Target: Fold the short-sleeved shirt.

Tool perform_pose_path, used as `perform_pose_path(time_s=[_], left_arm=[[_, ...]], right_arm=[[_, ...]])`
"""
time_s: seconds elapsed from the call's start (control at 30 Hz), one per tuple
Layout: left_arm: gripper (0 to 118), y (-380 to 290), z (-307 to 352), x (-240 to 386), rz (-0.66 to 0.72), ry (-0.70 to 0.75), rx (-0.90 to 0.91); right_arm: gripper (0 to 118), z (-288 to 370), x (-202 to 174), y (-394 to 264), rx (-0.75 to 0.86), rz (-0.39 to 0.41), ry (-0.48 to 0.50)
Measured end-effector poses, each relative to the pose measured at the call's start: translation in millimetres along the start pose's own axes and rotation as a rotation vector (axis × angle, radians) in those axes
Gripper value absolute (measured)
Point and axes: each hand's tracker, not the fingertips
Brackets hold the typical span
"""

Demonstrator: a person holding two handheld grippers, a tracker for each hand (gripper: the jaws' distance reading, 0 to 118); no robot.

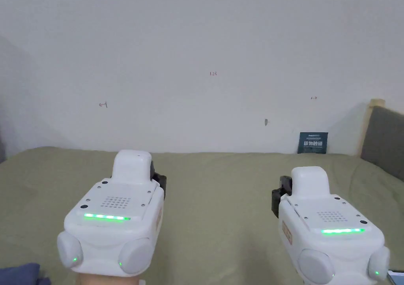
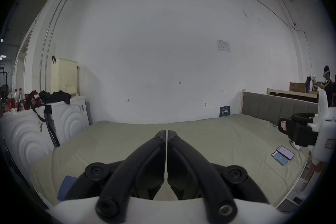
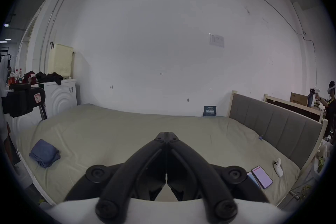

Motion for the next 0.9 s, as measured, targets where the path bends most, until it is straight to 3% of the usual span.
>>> perform_pose_path(time_s=[0.5, 0.53, 0.57, 0.6, 0.63, 0.67, 0.73, 0.77, 0.9], left_arm=[[1, -1, -1, -4, 0.004, 0.015, -0.029], [3, -1, -1, -6, 0.007, 0.019, -0.032], [15, -1, -1, -6, 0.012, 0.021, -0.031], [45, -1, -1, -6, 0.013, 0.025, -0.031], [96, -1, 0, -6, 0.014, 0.039, -0.028], [96, -2, -1, -9, 0.011, 0.047, -0.031], [115, -3, -2, -10, 0.016, 0.044, -0.038], [118, -5, 0, -9, 0.014, 0.047, -0.025], [118, -3, -1, -11, 0.009, 0.062, -0.037]], right_arm=[[2, 7, 6, 10, 0.024, -0.002, 0.007], [7, 6, 6, 10, 0.026, -0.005, 0.008], [28, 7, 4, 12, 0.026, -0.007, 0.007], [67, 7, 4, 13, 0.027, -0.007, 0.002], [115, 7, 5, 13, 0.034, -0.010, 0.004], [115, 6, 5, 15, 0.033, -0.013, 0.011], [118, 11, 3, 15, 0.080, -0.026, 0.039], [118, 12, 5, 12, 0.046, -0.015, 0.024], [118, 9, 4, 18, 0.048, -0.012, 0.045]])
